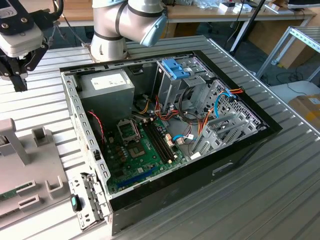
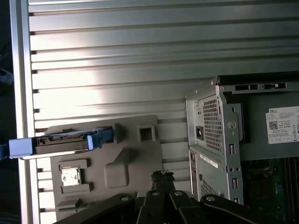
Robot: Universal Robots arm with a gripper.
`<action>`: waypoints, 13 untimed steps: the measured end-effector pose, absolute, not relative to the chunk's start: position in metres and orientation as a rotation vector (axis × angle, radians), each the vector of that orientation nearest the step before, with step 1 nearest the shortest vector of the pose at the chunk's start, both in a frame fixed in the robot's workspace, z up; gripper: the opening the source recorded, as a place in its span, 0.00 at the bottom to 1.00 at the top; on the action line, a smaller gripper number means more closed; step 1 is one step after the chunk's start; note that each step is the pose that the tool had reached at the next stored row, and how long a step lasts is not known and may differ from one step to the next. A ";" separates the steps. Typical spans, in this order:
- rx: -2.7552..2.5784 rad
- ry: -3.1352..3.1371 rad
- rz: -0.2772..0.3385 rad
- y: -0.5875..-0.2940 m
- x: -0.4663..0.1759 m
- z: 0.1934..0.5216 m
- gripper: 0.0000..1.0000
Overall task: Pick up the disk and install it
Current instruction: 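Reach for the disk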
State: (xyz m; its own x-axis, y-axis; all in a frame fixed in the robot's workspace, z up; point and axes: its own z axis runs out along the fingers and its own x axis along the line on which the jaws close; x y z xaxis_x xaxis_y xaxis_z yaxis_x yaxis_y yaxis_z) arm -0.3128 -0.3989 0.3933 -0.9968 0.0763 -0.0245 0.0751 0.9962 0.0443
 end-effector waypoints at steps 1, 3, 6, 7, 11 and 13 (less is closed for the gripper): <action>0.118 3.112 0.068 -0.399 -0.315 0.393 0.11; 0.118 3.112 0.068 -0.399 -0.318 0.393 0.11; 0.118 3.112 0.068 -0.399 -0.326 0.393 0.11; 0.118 3.113 0.068 -0.399 -0.328 0.393 0.11; 0.118 3.113 0.068 -0.399 -0.336 0.393 0.11; 0.118 3.112 0.068 -0.399 -0.338 0.393 0.11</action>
State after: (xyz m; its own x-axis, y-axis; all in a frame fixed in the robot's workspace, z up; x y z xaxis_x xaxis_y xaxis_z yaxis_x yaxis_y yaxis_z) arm -0.3385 -0.3989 0.3933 -0.9968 0.0763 -0.0245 0.0752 0.9962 0.0444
